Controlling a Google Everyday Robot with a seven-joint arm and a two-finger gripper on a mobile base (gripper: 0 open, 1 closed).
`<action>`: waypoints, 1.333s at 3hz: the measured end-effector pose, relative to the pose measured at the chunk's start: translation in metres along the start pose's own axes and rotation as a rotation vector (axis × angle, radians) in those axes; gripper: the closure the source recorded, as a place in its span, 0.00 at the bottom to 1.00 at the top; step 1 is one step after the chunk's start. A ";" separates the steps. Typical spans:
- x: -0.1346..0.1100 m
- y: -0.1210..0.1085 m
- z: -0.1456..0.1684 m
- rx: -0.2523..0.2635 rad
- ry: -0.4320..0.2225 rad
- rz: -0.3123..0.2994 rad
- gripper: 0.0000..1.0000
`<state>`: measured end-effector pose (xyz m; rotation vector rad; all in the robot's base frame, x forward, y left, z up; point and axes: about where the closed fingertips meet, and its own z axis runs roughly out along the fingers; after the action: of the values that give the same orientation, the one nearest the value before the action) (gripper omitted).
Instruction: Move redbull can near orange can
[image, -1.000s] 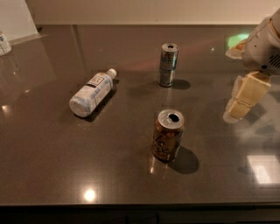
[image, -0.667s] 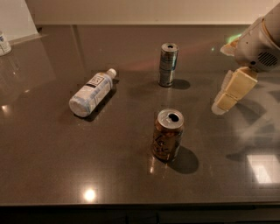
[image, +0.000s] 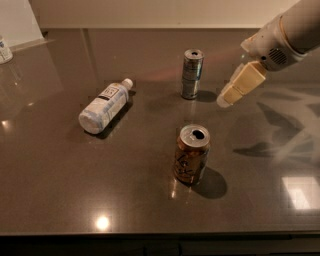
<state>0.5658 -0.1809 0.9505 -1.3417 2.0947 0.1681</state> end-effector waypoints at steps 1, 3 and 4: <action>-0.012 -0.021 0.021 0.015 -0.057 0.061 0.00; -0.029 -0.036 0.064 0.020 -0.111 0.135 0.00; -0.041 -0.039 0.090 0.005 -0.141 0.146 0.00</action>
Offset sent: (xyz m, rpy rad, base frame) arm 0.0800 0.0329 -0.0299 0.1751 -0.0009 -0.1256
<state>0.6506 -0.1292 0.9121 -1.1400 2.0710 0.3093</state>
